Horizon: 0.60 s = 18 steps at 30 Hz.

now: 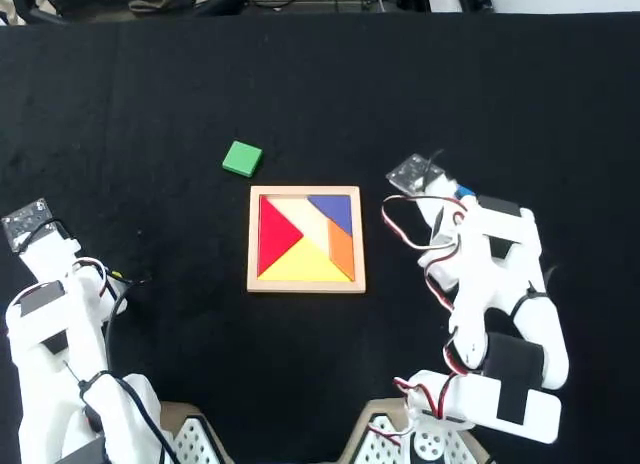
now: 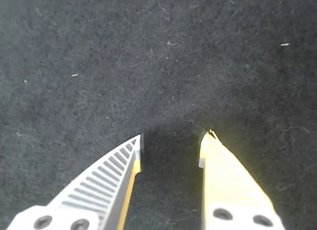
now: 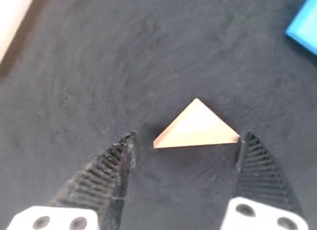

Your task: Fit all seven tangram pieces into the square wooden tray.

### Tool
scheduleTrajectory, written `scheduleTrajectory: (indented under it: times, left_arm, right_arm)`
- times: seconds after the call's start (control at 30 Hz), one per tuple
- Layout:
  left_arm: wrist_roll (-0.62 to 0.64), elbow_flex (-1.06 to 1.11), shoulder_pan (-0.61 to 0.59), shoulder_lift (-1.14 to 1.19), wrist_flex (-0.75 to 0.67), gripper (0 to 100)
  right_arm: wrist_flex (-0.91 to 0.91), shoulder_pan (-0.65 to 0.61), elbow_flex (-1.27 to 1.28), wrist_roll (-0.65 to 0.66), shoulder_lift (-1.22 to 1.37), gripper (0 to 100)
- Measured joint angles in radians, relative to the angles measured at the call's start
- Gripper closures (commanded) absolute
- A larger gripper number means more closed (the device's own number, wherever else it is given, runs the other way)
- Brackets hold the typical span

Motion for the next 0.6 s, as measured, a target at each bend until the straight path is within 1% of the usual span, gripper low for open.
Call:
scheduleTrajectory:
  times: [0.17, 0.5, 0.6]
  left_arm:
    - [0.0, 0.0, 0.0, 0.0, 0.0, 80]
    - [0.0, 0.0, 0.0, 0.0, 0.0, 80]
    - [0.0, 0.0, 0.0, 0.0, 0.0, 80]
  right_arm:
    - [0.003, 0.02, 0.0, 0.041, 0.0, 68.0]
    - [0.003, 0.02, 0.0, 0.043, 0.003, 68.0]
    - [-0.035, 0.02, 0.0, 0.043, 0.049, 68.0]
